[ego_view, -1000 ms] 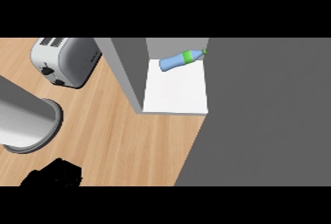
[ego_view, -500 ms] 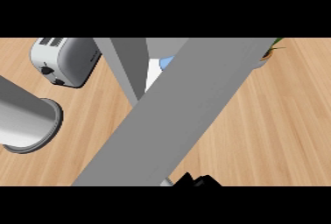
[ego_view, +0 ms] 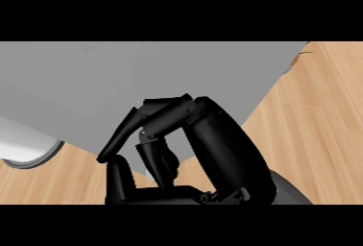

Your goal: Pick up the bottled water, place it into the cabinet and close the cabinet

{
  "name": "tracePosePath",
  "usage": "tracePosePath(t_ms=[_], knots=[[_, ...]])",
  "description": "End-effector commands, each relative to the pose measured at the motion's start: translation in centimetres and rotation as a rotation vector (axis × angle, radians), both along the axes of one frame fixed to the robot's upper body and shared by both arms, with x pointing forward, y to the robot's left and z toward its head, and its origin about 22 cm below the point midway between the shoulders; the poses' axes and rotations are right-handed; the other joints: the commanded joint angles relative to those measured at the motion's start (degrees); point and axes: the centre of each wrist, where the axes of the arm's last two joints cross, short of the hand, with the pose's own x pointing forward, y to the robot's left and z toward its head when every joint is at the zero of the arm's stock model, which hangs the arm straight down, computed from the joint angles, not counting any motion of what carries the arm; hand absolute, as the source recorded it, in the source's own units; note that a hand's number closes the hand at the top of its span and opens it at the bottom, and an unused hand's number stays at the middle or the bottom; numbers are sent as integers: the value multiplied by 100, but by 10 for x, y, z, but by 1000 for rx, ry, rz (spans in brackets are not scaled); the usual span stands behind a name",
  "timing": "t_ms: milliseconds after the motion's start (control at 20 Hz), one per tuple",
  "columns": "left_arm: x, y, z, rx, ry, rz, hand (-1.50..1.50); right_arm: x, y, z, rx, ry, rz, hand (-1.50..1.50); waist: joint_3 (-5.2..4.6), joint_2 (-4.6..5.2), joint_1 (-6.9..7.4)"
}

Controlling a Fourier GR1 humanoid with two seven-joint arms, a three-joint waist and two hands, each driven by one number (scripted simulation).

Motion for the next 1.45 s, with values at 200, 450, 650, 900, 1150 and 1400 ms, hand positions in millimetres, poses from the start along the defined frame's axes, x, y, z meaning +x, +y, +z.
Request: tracePosePath(t_ms=[200, 450, 650, 900, 1150, 1400], knots=[[-5, 24, -4, 3, -3, 16, 150, 74, -5, 8, -28, 47, -48, 150, 7, 28, -43], [-22, 24, -3, -4, 9, 5, 150, 113, -8, -19, -61, 74, -80, 150, 9, 29, -19], [-2, 16, 10, 10, 6, -2, 150, 136, -12, -29, -79, 102, -84, 150, 13, 62, -20], [8, 24, 11, 6, -17, -28, 150, 144, 0, -51, -111, 104, -141, 150, 7, 109, 29], [3, 30, 13, 1, -21, -73, 150, 159, -24, -43, -114, 115, -200, 150, 0, 127, 156], [15, 26, 10, -9, -22, -41, 150, 153, -20, -63, -110, 116, -185, 150, 1, 146, 57]])
